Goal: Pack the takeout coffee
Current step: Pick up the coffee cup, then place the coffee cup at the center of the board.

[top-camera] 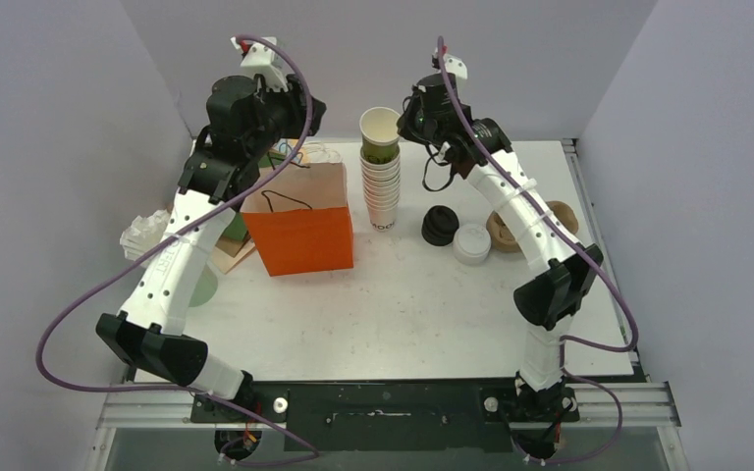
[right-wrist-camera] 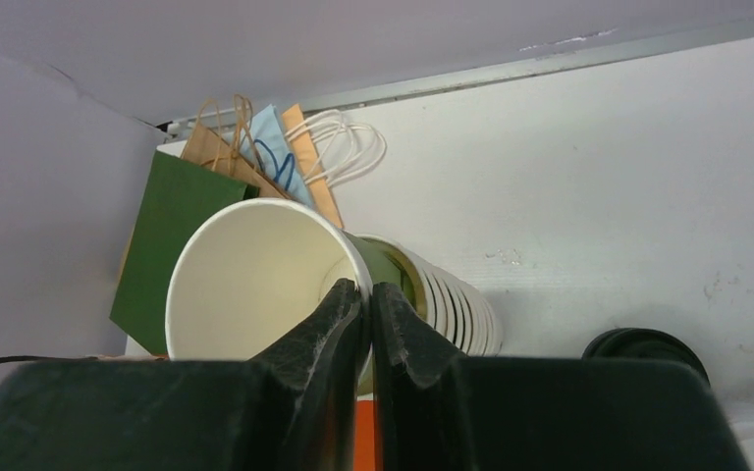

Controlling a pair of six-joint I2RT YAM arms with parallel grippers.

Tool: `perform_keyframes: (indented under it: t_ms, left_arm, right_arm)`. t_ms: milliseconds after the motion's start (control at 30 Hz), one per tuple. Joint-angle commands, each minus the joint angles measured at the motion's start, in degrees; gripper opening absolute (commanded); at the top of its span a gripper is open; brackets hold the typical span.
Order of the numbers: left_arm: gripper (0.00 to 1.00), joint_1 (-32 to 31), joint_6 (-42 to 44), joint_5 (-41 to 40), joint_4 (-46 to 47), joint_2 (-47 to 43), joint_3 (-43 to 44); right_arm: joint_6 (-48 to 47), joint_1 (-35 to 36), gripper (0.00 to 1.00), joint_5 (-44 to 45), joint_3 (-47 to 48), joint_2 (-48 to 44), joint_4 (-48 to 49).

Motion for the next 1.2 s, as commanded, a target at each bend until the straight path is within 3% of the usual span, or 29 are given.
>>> perform_keyframes:
  t_ms: [0, 400, 767, 967, 1167]
  left_arm:
    - [0.39, -0.9, 0.2, 1.3, 4.2, -0.7, 2.4]
    - [0.39, -3.3, 0.2, 2.4, 5.2, -1.2, 1.8]
    - [0.42, -20.8, 4.3, -3.7, 2.5, -0.3, 4.0]
    - [0.43, -27.9, 3.6, -6.1, 6.3, -5.3, -7.9]
    - [0.44, -33.4, 0.5, -9.5, 10.9, -13.9, -25.2]
  right_arm:
    - [-2.0, 0.1, 0.00, 0.9, 1.9, -5.9, 4.9]
    - [-7.3, 0.4, 0.00, 2.2, -5.1, -17.6, 7.6]
    - [-2.6, 0.6, 0.00, 5.7, -39.2, -42.6, 3.1]
    - [2.5, 1.8, 0.00, 1.1, -58.8, -48.1, 7.4]
    - [3.9, 8.3, 0.00, 2.8, -75.9, -50.4, 20.7]
